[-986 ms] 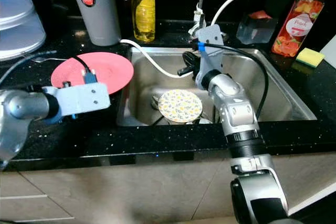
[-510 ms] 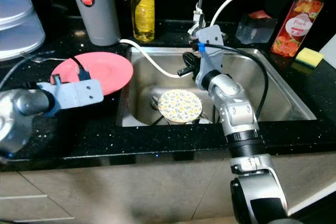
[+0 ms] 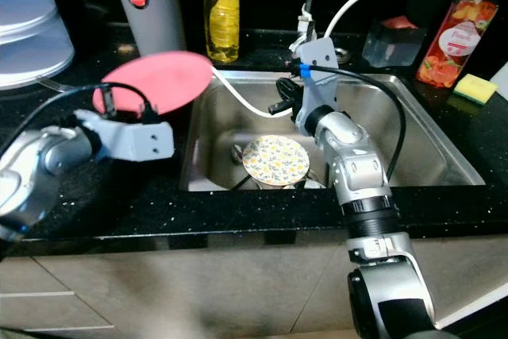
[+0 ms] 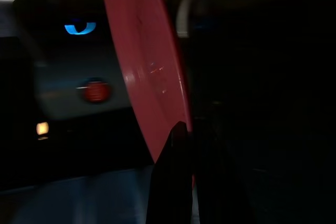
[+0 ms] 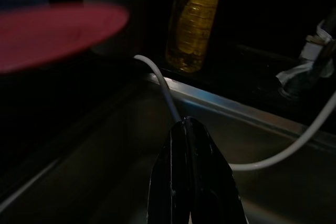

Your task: Kitchen organization

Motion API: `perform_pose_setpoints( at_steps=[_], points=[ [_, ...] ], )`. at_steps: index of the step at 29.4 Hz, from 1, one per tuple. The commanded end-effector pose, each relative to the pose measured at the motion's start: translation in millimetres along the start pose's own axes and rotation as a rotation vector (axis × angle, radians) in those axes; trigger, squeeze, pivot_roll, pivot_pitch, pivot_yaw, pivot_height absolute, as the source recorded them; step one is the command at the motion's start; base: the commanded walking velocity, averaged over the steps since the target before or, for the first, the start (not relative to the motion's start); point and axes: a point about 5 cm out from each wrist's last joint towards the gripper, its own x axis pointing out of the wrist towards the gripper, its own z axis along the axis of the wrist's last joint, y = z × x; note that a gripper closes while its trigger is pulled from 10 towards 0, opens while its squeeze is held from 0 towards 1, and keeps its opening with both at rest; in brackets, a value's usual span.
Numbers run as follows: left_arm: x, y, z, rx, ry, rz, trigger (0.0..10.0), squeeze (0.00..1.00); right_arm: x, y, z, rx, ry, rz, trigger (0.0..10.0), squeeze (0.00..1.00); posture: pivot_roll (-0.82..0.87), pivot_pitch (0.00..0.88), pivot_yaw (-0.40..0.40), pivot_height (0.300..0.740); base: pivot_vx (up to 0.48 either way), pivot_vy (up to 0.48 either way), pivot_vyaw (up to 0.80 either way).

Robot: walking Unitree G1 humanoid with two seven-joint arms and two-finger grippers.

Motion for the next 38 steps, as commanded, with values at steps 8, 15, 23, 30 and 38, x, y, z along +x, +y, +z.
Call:
perform_pose_setpoints(
  at_steps=[8, 15, 23, 30, 38],
  points=[
    [10.3, 17.4, 29.1, 0.036, -0.198, 0.116, 10.0, 0.00, 0.6, -4.4, 5.0, -0.010, -0.017, -0.007, 10.0, 0.00, 0.24, 0.000, -0.062, 0.740, 0.000, 0.000, 0.00],
    [19.0, -1.0, 36.2, 0.081, -0.313, -0.161, 10.0, 0.00, -11.8, -44.5, 17.4, -0.106, -0.023, -0.129, 10.0, 0.00, 0.23, 0.000, -0.058, 0.740, 0.000, 0.000, 0.00],
    [47.9, 8.5, 84.4, -0.076, -0.541, -0.283, 10.0, 0.00, -33.2, -71.7, 11.4, -0.229, 0.044, -0.198, 10.0, 0.00, 0.21, 0.000, -0.048, 0.740, 0.000, 0.000, 0.00],
    [65.5, 5.5, 118.5, -0.106, -0.632, -0.346, 10.0, 0.00, -31.3, -63.7, 6.4, -0.217, 0.048, -0.176, 10.0, 0.00, 0.19, 0.000, -0.033, 0.740, 0.000, 0.000, 0.00],
    [86.1, -7.2, 145.6, -0.379, -0.641, -0.436, 10.0, 0.00, -26.4, -51.8, 11.2, -0.158, -0.004, -0.162, 10.0, 0.00, 0.18, 0.000, -0.029, 0.740, 0.000, 0.000, 0.00]
  ],
)
